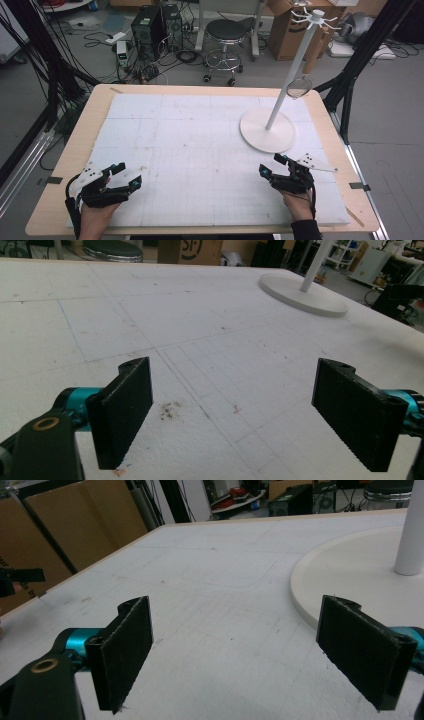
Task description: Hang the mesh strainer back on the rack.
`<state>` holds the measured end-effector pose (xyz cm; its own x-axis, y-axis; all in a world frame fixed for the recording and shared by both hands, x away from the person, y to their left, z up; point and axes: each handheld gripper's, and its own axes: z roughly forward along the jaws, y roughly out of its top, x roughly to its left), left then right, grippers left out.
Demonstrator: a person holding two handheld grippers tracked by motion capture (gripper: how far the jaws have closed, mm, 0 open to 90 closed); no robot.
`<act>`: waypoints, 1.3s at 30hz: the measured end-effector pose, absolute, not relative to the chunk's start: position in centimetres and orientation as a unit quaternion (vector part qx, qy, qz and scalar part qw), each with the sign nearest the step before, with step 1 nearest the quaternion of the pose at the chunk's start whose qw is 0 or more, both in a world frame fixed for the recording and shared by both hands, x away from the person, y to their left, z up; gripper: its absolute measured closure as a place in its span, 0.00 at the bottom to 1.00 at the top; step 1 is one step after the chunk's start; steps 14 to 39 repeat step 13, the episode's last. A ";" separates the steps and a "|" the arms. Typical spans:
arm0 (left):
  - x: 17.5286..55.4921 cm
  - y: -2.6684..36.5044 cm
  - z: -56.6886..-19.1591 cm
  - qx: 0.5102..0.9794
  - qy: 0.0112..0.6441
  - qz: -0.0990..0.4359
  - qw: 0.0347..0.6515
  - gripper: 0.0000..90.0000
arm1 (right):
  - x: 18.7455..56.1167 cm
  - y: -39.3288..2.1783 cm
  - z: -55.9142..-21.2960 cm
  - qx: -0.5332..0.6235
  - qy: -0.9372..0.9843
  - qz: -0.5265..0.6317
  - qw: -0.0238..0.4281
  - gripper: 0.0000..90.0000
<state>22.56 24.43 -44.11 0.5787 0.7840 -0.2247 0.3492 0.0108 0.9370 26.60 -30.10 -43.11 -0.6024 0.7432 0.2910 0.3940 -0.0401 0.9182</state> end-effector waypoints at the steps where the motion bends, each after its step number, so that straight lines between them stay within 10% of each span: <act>1: 22.6 24.4 -44.1 0.678 0.417 0.189 0.575 0.19 | 26.6 -30.1 -43.1 0.420 0.677 0.585 0.149 0.16; 39: 22.6 24.4 -44.1 0.680 0.417 0.187 0.573 0.19 | 26.6 -30.0 -43.3 0.420 0.680 0.582 0.150 0.16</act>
